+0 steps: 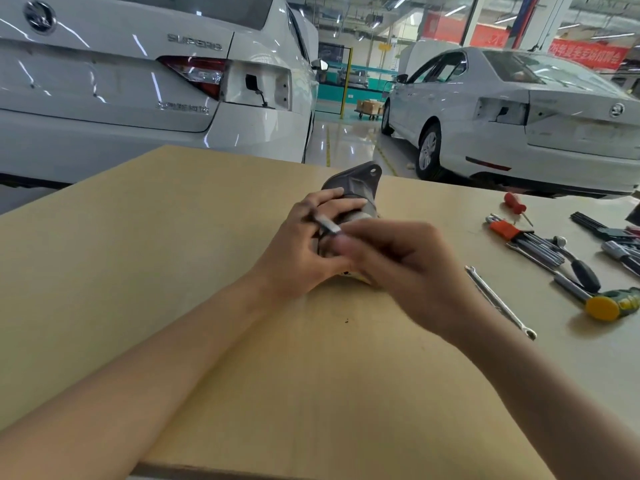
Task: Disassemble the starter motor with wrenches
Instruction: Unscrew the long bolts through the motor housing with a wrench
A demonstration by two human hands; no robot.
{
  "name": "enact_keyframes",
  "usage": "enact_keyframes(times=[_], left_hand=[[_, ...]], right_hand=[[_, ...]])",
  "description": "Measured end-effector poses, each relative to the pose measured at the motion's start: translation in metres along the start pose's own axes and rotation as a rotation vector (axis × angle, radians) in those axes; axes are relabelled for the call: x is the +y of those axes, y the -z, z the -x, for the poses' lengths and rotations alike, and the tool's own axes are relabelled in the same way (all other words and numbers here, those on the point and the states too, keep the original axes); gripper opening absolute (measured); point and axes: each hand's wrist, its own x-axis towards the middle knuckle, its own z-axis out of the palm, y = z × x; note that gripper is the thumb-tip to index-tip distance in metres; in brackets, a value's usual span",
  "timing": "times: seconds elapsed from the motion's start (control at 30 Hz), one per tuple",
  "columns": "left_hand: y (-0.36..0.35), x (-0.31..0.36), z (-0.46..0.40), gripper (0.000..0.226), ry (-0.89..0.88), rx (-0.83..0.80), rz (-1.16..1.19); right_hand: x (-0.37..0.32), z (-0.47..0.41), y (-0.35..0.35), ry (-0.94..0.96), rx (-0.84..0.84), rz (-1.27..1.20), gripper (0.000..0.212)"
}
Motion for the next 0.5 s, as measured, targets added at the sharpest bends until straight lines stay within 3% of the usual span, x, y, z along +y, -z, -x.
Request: enact_keyframes(times=[0.07,0.13,0.2,0.27,0.33,0.43,0.5], left_hand=[[-0.002,0.001,0.0,0.059,0.009,0.042,-0.015],[-0.003,0.002,0.0,0.051,-0.089,0.097,-0.107],[-0.004,0.005,-0.001,0.041,-0.194,0.15,-0.171],[-0.004,0.007,-0.002,0.036,-0.259,0.167,-0.205],[-0.004,0.007,0.0,0.04,-0.226,0.15,-0.187],[-0.001,0.007,0.001,0.051,-0.139,0.082,-0.132],[0.0,0.009,0.001,0.055,-0.123,0.06,-0.11]], right_hand=[[0.014,0.014,0.013,-0.215,0.228,-0.118,0.016],[0.032,0.025,0.026,-0.465,0.382,0.02,0.017],[0.045,0.032,0.034,-0.631,0.416,0.105,0.017],[0.047,0.034,0.039,-0.716,0.429,-0.034,0.018],[0.041,0.033,0.039,-0.711,0.416,-0.336,0.017],[0.03,0.027,0.034,-0.529,0.388,-0.814,0.013],[0.029,0.025,0.033,-0.462,0.441,-0.96,0.012]])
